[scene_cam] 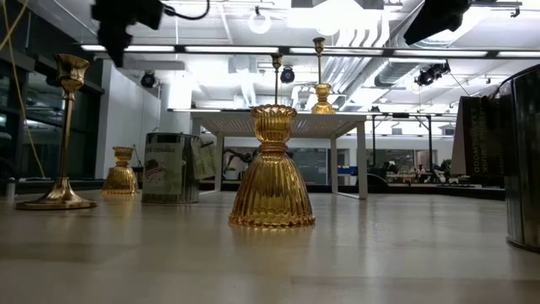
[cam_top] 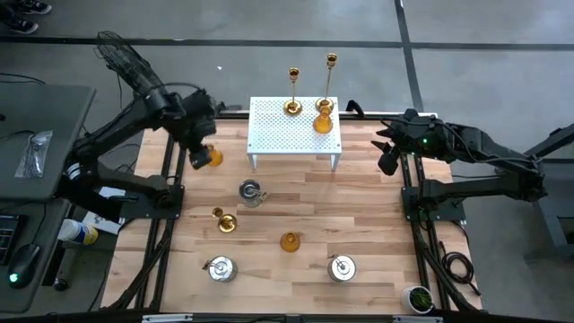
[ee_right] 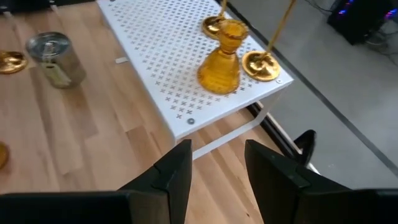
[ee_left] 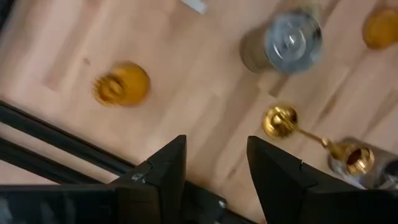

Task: Pick & Place candle stick holders
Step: Put the gold candle holder on the shelf aligned with the other gold candle holder

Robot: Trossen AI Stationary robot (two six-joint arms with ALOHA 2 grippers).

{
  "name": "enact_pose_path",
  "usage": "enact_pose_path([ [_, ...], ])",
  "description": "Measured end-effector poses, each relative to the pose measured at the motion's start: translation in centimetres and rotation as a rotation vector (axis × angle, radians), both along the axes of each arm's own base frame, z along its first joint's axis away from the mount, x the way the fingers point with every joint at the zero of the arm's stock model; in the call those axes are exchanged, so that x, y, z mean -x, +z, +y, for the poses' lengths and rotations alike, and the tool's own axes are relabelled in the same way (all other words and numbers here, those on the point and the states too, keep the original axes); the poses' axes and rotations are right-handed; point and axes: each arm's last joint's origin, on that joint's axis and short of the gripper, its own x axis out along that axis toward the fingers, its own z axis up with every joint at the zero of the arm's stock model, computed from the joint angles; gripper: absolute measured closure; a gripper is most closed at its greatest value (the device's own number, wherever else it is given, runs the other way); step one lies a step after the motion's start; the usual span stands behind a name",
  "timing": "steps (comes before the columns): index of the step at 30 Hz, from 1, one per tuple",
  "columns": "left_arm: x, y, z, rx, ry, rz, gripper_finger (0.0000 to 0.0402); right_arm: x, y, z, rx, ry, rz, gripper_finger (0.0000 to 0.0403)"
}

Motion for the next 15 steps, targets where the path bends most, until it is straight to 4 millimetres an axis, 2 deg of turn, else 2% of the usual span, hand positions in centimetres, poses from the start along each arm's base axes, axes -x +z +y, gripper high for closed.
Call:
enact_pose_path([
  [6, 1.2, -3.4, -3.1, 0.044, 0.02, 0.081, 0.0236, 0.0, 0.0, 0.0, -0.018, 0.009, -0.008, 0.0263],
  [15, 2.5, -8.3, -6.0, 0.158, -0.104, 0.147, 0.0236, -0.1, -0.1, 0.1, -0.036, 0.029, -0.01, 0.0263],
])
